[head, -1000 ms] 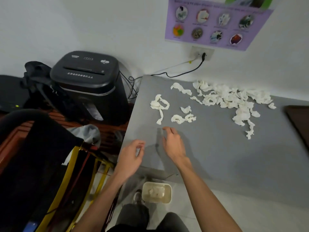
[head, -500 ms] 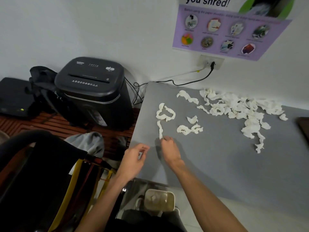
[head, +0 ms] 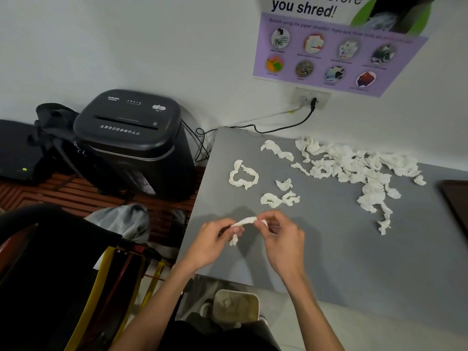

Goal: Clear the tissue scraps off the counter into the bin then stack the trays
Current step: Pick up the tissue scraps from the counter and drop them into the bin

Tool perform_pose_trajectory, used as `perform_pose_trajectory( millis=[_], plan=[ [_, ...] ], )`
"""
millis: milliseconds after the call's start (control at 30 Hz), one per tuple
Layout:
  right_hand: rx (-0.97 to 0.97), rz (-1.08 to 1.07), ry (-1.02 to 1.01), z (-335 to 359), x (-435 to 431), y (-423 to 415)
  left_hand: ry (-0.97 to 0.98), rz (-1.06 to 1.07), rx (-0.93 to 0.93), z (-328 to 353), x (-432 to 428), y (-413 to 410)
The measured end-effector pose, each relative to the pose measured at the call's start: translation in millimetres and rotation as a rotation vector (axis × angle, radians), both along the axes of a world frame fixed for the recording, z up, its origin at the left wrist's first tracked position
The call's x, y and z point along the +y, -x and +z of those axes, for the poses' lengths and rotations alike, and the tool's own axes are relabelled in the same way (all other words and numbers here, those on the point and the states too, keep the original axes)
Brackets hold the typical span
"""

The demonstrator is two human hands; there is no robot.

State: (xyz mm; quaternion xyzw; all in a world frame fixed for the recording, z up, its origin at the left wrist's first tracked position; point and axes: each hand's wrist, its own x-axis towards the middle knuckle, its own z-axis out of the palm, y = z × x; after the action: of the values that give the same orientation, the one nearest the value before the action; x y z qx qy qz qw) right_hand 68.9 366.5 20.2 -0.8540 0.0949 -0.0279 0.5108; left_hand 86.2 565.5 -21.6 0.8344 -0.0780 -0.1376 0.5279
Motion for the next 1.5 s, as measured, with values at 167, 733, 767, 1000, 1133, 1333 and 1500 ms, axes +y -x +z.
perform_pose_trajectory(
  millis=[167, 733, 767, 1000, 1133, 1333, 1500],
  plan=[
    [0.023, -0.028, 0.009, -10, 3, -6, 0.387, 0.269, 0.155, 10, -14, 3],
    [0.251, 0.289, -0.208, -13, 46, -57, 0.031, 0.269, 0.037, 9, 19, -11],
    [0.237, 0.303, -0.158, -14, 46, -67, 0.026, 0.297, 0.033, 8, 23, -11],
    [0.203, 0.275, 0.512, -66, 51, -182, 0.054, 0.425, 0.055, 11, 33, -3],
    [0.345, 0.489, 0.775, -98, 54, -215, -0.018, 0.4, 0.059, 12, 40, 7],
    [0.215, 0.443, 0.834, -113, 72, -192, -0.039, 0.414, 0.068, 11, 56, 20],
    [0.252, 0.292, 0.66, -136, 69, -136, -0.037, 0.375, 0.08, 4, 61, 32]
  ],
)
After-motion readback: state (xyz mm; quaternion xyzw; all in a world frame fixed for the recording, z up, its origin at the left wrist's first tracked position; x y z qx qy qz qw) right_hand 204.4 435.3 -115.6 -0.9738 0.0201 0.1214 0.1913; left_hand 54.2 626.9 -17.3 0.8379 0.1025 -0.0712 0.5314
